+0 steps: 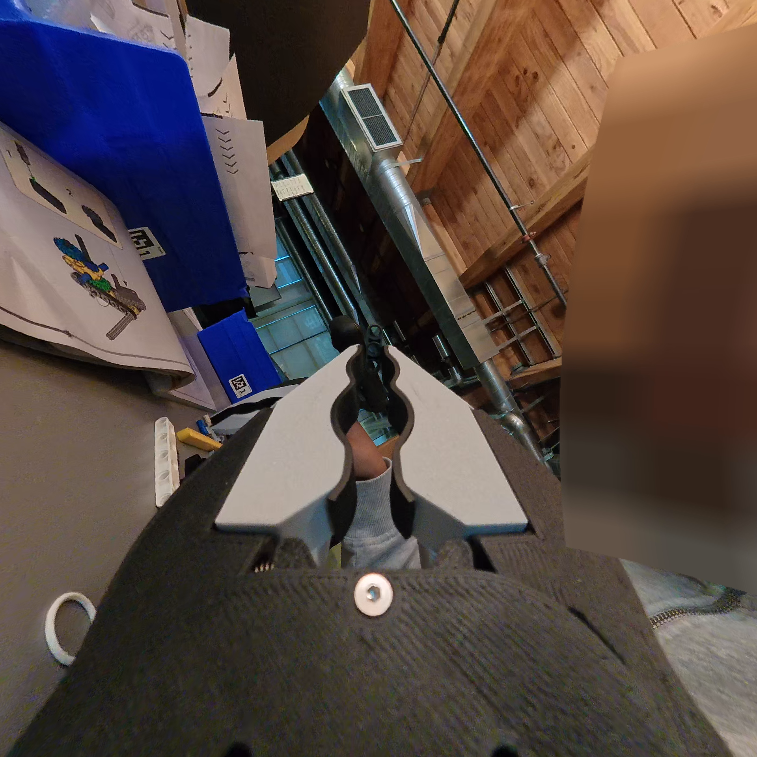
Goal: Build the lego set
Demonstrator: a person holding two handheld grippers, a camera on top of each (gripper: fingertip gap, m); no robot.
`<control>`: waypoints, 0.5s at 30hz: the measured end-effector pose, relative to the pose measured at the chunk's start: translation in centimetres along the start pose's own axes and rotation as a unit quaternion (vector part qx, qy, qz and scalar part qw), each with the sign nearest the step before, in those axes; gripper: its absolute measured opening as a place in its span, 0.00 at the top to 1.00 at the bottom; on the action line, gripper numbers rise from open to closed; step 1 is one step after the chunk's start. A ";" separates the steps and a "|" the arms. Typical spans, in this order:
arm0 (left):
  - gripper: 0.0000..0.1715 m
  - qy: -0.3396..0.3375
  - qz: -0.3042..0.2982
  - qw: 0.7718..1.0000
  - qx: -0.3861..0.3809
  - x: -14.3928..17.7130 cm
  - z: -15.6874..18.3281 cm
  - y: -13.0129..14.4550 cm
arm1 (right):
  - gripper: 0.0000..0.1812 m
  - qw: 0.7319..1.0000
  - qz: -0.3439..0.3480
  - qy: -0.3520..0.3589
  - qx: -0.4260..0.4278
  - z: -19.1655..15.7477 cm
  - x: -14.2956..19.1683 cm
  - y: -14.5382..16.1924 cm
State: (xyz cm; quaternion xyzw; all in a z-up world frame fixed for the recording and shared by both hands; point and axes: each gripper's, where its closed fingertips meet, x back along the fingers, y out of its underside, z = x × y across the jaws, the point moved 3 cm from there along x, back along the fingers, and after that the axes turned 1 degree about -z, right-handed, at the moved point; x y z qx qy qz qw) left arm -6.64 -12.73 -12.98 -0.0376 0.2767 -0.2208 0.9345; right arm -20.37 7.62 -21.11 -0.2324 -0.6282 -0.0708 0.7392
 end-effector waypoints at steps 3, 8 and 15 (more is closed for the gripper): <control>0.97 0.000 0.001 1.000 0.001 0.0 0.0 0.0 | 0.94 1.000 0.001 0.000 -0.003 0.0 -0.1 0.1; 0.97 0.001 0.001 1.000 0.001 0.0 0.0 -0.1 | 0.96 0.999 0.005 -0.017 -0.029 0.1 -0.3 0.0; 0.97 0.001 -0.005 1.000 -0.002 -0.1 0.1 0.1 | 0.98 0.999 0.038 0.004 -0.019 0.2 0.4 -0.9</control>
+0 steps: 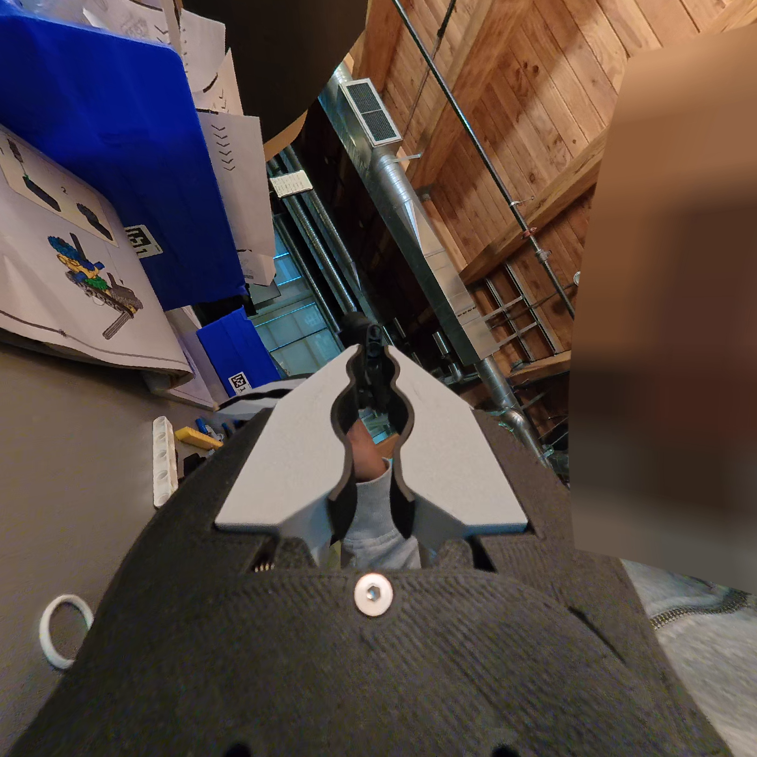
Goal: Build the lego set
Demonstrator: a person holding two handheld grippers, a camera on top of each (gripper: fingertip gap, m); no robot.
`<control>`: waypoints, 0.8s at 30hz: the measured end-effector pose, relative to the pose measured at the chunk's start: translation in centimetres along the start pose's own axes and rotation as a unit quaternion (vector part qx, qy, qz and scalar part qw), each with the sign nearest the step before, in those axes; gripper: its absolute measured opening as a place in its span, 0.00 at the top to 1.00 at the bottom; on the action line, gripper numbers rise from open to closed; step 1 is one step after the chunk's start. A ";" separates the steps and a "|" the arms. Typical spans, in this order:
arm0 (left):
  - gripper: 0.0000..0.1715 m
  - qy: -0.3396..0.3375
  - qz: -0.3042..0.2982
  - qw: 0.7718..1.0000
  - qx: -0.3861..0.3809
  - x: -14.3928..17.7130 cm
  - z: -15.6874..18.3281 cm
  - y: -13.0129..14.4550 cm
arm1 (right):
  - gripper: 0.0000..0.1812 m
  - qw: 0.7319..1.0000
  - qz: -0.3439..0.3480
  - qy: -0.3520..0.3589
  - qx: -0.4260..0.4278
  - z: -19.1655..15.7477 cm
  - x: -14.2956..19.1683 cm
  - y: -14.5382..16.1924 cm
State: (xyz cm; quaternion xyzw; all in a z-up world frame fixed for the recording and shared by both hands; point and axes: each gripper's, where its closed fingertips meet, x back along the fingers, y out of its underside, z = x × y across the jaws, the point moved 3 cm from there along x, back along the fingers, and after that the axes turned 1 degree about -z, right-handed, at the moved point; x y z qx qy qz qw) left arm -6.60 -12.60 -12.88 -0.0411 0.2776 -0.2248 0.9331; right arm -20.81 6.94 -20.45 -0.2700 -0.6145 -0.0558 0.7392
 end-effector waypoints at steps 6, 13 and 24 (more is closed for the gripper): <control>0.97 0.027 -0.054 0.998 0.004 -0.9 0.6 1.6 | 0.99 0.964 0.213 -0.111 0.113 -6.6 7.1 -5.0; 0.97 0.031 -0.140 0.989 0.018 -2.0 0.6 4.5 | 0.99 0.900 0.324 -0.085 0.279 -13.0 10.5 -5.9; 0.97 -0.054 -0.244 0.967 -0.047 -2.4 -1.0 7.6 | 0.98 0.862 0.263 0.070 0.428 -13.7 8.8 -3.8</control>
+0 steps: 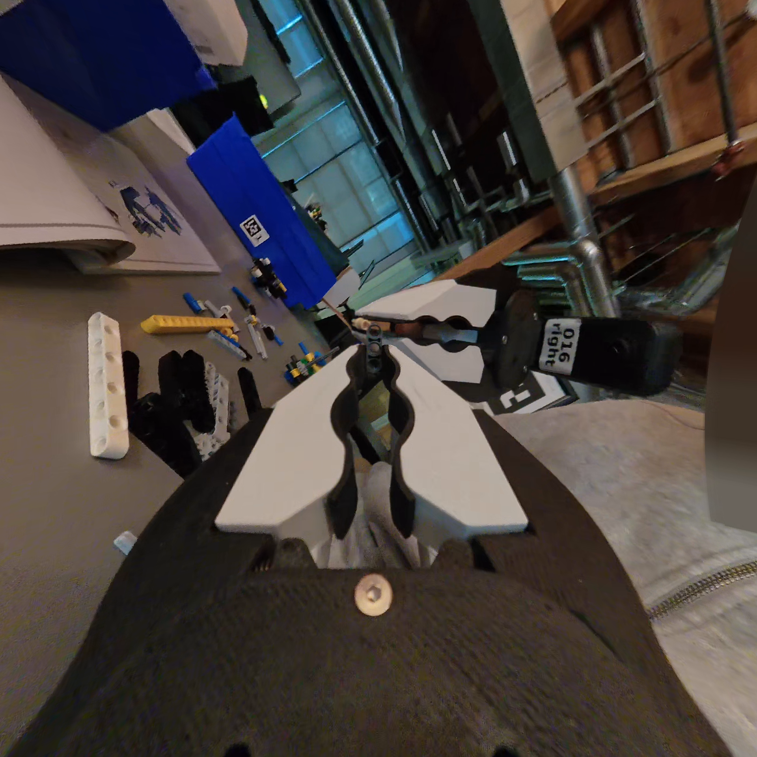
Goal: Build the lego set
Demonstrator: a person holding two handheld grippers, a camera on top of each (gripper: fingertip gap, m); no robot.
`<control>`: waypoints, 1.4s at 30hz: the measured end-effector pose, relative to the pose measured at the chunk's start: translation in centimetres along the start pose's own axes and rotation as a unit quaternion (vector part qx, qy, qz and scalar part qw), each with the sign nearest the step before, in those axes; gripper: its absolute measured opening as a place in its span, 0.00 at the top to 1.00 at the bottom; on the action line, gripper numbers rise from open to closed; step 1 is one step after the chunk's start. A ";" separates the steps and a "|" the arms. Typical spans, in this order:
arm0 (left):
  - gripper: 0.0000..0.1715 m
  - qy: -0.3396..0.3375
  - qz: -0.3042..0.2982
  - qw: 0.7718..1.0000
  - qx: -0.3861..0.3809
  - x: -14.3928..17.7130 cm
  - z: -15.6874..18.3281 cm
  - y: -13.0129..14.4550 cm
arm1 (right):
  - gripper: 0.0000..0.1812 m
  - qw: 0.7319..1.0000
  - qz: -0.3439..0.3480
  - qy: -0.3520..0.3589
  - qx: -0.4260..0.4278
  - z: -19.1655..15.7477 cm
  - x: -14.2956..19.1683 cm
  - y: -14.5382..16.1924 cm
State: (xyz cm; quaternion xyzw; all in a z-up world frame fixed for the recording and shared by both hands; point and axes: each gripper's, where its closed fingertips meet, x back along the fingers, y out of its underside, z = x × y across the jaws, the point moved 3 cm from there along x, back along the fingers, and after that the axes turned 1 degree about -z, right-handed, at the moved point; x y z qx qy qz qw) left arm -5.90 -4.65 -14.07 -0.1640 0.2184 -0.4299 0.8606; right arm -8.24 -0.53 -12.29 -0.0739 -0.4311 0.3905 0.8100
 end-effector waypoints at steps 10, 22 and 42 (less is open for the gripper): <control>0.97 -0.063 -0.013 0.998 -0.020 -0.1 -1.2 0.3 | 0.98 0.996 -0.065 0.032 0.057 -0.7 -0.7 1.5; 0.97 -0.105 -0.032 0.992 -0.060 -0.1 -1.5 0.6 | 0.98 0.997 -0.053 0.025 0.042 -1.4 -0.5 0.8; 0.96 -0.112 -0.046 0.990 -0.076 -0.6 -1.4 1.1 | 0.99 0.997 -0.054 0.031 0.046 -2.0 -0.5 0.8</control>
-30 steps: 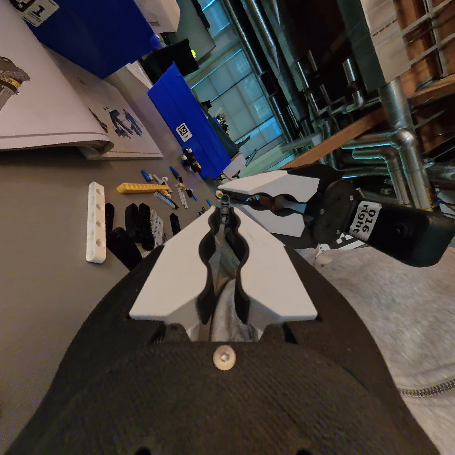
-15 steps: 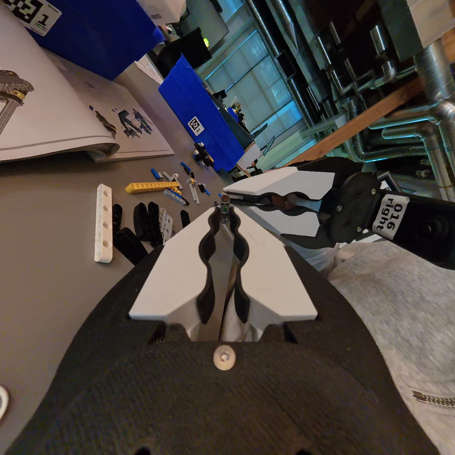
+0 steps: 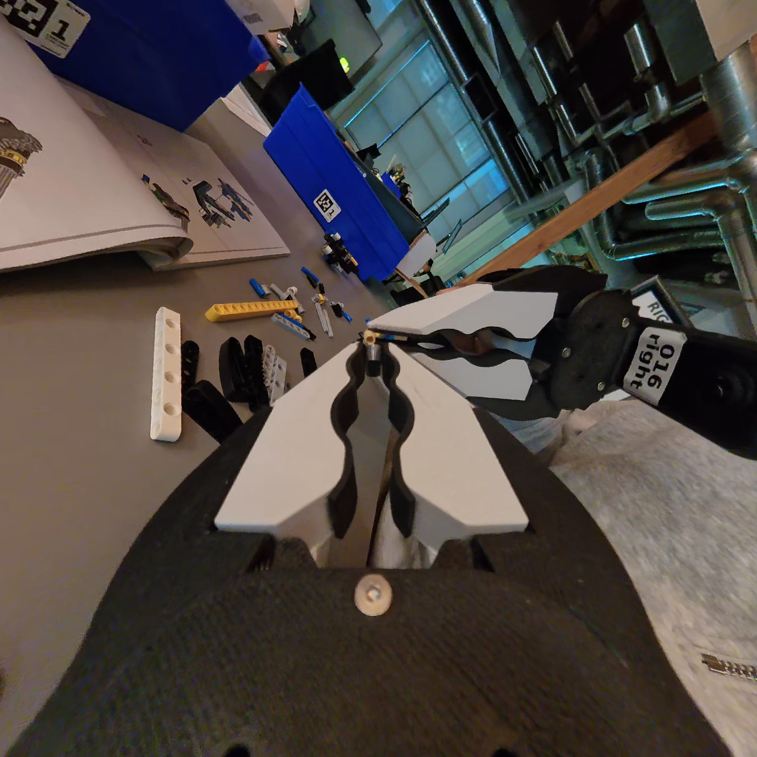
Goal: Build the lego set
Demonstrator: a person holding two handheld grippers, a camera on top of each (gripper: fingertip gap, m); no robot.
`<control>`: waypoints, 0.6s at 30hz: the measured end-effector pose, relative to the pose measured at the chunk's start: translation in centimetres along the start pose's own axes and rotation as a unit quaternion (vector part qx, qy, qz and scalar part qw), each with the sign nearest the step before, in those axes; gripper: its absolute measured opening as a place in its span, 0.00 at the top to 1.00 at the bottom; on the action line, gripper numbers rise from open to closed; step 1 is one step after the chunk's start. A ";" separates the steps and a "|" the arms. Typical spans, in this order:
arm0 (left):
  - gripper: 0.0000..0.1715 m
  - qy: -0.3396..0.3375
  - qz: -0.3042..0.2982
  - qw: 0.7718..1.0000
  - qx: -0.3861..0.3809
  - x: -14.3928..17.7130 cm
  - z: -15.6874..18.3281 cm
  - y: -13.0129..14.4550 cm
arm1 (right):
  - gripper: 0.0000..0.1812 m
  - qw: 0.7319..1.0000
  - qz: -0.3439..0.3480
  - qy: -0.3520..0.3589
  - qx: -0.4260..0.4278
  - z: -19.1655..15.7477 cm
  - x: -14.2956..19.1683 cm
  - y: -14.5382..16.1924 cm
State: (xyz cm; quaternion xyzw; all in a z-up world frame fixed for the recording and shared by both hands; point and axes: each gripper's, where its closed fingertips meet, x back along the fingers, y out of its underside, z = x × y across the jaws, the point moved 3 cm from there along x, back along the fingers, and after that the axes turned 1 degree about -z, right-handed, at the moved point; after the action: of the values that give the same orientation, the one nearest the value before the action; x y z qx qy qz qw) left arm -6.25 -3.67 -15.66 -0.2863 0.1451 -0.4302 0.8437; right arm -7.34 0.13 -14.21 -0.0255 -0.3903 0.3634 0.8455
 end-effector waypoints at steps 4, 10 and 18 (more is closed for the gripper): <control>0.96 -0.002 0.000 1.000 0.006 0.0 -0.1 0.0 | 0.99 1.000 0.001 -0.002 -0.006 0.0 -0.1 0.3; 0.96 -0.040 0.014 0.999 -0.018 0.6 -0.9 -0.6 | 0.99 0.999 -0.030 -0.003 -0.044 0.4 -0.2 2.2; 0.96 -0.154 -0.008 0.982 -0.105 3.3 -2.0 -1.2 | 0.98 0.995 -0.017 -0.051 -0.083 -1.7 -0.5 2.3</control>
State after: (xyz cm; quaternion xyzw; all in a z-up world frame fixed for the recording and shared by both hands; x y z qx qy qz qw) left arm -6.07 -7.62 -16.46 -0.4372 0.0550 -0.3699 0.8179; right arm -7.80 1.91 -16.51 -0.0702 -0.4616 0.3164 0.8257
